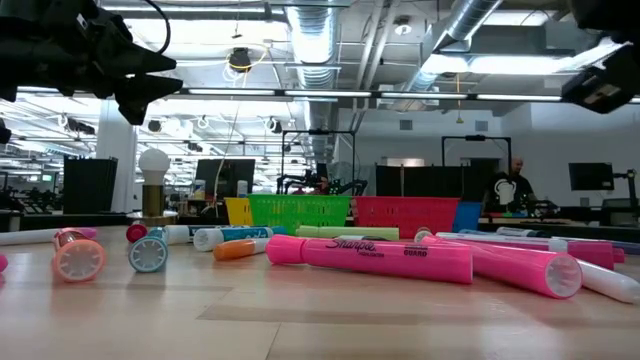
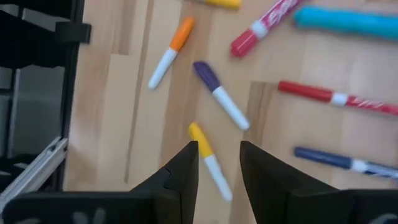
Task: Pick & Place Markers
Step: Put the purple highlighter into the blue bin
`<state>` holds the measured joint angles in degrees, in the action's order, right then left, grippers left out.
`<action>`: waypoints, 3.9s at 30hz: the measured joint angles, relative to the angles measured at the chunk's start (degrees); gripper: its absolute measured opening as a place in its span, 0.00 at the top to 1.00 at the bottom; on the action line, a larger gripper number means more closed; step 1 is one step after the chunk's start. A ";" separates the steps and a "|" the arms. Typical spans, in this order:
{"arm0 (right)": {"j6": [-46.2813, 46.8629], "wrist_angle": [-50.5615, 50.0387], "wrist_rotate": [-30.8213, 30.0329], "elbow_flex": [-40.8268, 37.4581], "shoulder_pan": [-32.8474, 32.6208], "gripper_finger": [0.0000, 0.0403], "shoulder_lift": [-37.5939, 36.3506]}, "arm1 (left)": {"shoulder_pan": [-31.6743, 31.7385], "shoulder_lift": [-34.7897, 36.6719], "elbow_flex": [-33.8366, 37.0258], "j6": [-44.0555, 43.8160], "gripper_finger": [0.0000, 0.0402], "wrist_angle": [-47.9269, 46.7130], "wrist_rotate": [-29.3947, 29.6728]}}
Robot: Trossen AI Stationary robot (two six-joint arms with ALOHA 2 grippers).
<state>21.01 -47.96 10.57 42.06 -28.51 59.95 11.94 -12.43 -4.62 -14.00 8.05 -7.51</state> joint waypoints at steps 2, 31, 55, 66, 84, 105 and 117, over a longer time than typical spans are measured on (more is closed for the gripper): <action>0.47 -0.01 0.97 0.00 -0.02 0.73 1.12 | -0.01 0.00 0.00 0.00 0.56 0.02 0.00; -0.52 2.62 -0.09 -4.20 -7.23 0.48 5.02 | -0.02 0.00 0.00 -0.01 0.56 0.17 0.00; -0.51 12.40 -3.68 -15.64 -8.26 0.51 5.02 | -0.02 0.00 0.00 0.00 0.56 0.59 -0.02; -4.10 13.09 -5.14 -15.29 -10.70 0.52 11.61 | -0.01 -0.07 0.01 0.00 0.56 1.01 -0.02; -2.90 12.74 -11.48 -13.92 -13.84 0.61 13.61 | -0.01 -0.07 0.01 0.00 0.56 1.46 -0.01; -4.46 13.36 -11.65 -13.30 -13.77 0.60 13.58 | -0.02 -0.07 0.01 0.00 0.56 1.88 -0.02; -8.01 20.07 -13.86 -12.96 -13.45 0.65 13.61 | 0.00 -0.07 0.00 0.00 0.56 2.43 -0.02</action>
<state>12.99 -27.89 -3.29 29.10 -41.96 73.56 11.94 -12.49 -4.62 -14.00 10.48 -7.53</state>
